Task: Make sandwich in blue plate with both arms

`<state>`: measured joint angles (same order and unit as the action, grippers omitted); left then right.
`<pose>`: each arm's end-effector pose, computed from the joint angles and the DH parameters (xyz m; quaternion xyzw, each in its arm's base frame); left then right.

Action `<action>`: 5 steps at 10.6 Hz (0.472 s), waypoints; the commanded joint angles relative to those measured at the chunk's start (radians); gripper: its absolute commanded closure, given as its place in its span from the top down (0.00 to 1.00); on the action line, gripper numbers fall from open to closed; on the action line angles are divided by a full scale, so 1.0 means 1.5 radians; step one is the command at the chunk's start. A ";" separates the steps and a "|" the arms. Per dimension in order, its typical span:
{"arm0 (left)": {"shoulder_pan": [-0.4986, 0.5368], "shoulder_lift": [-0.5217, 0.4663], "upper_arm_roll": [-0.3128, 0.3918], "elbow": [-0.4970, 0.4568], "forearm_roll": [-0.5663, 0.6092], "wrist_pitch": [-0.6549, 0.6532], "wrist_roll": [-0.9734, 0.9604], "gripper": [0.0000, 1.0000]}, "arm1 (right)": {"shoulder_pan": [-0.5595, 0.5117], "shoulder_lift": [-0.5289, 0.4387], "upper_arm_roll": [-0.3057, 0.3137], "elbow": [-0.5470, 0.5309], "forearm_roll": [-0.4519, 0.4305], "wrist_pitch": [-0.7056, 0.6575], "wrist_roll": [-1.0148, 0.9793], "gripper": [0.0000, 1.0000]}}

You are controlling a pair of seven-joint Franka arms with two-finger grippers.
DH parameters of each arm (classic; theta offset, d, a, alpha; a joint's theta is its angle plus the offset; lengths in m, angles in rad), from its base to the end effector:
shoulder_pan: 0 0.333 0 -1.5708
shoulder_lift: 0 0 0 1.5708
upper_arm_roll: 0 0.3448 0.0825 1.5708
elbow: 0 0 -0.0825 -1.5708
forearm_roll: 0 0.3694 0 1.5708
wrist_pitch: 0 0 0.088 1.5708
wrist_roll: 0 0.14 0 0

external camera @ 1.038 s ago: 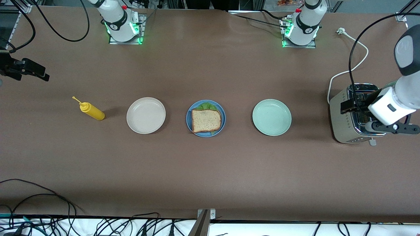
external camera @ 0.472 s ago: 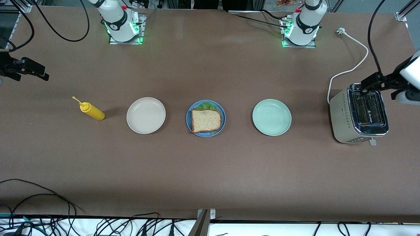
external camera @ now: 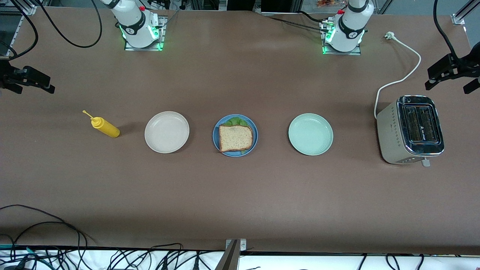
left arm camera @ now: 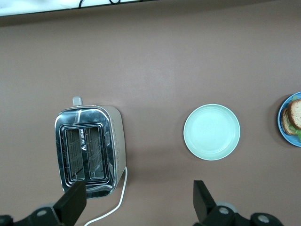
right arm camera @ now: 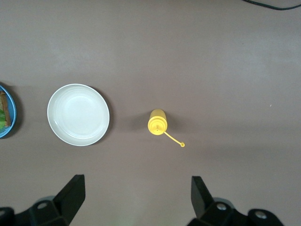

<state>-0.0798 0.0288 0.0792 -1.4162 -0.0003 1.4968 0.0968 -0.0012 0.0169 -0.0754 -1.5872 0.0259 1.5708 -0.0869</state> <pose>0.5436 -0.0011 0.6683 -0.9985 0.0487 -0.0259 0.0022 0.5422 -0.0376 0.6037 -0.9998 -0.0049 0.0156 0.0136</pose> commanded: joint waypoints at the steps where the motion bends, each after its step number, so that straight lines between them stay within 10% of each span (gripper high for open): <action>1: 0.007 -0.018 -0.013 -0.032 0.022 -0.001 -0.003 1.00 | 0.004 0.004 0.000 0.016 -0.007 -0.009 -0.010 1.00; 5: 0.006 -0.014 -0.020 -0.027 0.021 -0.007 -0.008 1.00 | 0.007 0.005 0.000 0.016 -0.006 -0.010 -0.008 1.00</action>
<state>-0.0794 0.0270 0.0734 -1.4473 -0.0003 1.4959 0.0933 0.0048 0.0170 -0.0739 -1.5867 0.0259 1.5703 -0.0893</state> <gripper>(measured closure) 0.000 0.000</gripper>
